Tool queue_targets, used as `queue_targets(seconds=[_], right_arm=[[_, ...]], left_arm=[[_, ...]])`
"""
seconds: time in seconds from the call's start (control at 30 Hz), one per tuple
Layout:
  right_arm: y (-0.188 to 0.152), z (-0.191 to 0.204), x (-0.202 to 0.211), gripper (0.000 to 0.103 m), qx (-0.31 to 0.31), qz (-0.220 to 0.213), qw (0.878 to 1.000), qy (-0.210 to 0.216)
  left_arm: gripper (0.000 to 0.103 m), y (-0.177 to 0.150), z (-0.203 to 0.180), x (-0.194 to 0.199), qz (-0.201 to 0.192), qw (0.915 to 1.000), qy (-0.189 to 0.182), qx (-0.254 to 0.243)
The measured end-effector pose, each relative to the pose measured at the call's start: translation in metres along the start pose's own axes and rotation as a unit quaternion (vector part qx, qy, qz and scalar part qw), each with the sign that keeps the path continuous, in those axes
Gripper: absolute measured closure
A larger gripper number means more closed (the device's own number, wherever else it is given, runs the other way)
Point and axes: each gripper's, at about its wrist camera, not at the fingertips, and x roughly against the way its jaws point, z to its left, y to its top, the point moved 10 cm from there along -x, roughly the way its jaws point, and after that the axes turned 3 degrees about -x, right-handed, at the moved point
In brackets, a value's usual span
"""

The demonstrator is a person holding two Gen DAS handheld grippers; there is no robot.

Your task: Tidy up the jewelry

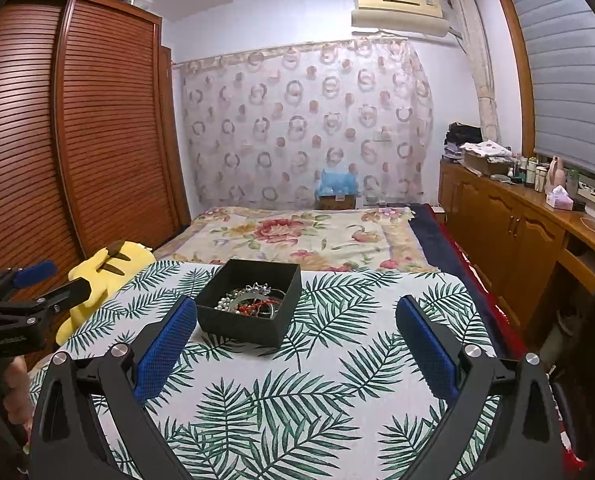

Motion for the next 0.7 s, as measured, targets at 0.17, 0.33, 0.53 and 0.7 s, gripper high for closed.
queue_targets(seconds=[0.17,0.33,0.53,0.7], right_arm=[[-0.0011,0.0016,0.0004,0.003,-0.001,0.000,1.000,0.004],[-0.0016,0.0054,-0.0006,0.003,0.001,0.002,1.000,0.005],[-0.0015,0.0064,-0.0009,0.003,0.000,0.002,1.000,0.006],[-0.0025,0.0079,-0.0013,0.003,-0.001,0.003,1.000,0.007]], left_arm=[[0.008,0.0001,0.0004,0.0000,0.000,1.0000,0.000,0.000],[0.008,-0.0013,0.0022,0.0015,-0.003,1.0000,0.001,-0.001],[0.008,-0.0015,0.0017,0.0026,-0.002,1.0000,0.000,-0.001],[0.008,-0.0012,0.0016,0.0029,-0.003,1.0000,0.000,-0.001]])
